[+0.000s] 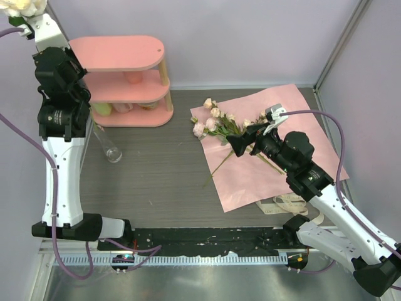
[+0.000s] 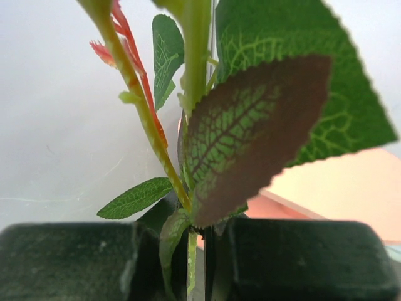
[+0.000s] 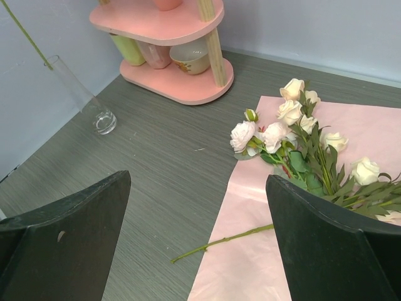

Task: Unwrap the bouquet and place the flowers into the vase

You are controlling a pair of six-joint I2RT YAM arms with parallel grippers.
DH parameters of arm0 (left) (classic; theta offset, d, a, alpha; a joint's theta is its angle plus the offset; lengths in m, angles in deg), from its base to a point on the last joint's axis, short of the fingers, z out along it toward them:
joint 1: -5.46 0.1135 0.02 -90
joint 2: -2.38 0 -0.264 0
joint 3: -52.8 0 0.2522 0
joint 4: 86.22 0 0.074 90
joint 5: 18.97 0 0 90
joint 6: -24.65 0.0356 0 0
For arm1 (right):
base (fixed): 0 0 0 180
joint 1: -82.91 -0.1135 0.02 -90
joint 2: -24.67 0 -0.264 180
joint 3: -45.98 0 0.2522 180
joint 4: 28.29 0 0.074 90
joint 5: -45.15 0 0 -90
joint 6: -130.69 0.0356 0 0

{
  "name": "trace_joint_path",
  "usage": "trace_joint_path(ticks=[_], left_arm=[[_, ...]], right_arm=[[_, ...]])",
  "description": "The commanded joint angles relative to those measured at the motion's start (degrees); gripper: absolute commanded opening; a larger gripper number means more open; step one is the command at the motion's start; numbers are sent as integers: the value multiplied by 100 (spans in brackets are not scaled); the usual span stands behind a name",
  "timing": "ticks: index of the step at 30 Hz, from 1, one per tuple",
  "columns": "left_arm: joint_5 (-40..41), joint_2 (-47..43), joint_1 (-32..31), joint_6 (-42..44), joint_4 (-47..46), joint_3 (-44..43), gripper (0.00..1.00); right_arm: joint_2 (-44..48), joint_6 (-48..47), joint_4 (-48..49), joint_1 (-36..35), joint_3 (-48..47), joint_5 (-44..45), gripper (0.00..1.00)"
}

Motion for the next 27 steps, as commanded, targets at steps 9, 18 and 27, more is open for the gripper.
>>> trace_joint_path(ticks=[9,18,27], left_arm=[[259,-399,111,-166,-1018,1111,0],[707,-558,286,-579,-1370,2078,0],[953,-698,612,-1098,-1485,2887,0]], right_arm=[[-9,-23,313,-3,35,-38,95],[0,-41,313,-3,114,14,95],[-26,-41,305,-3,158,6,95]])
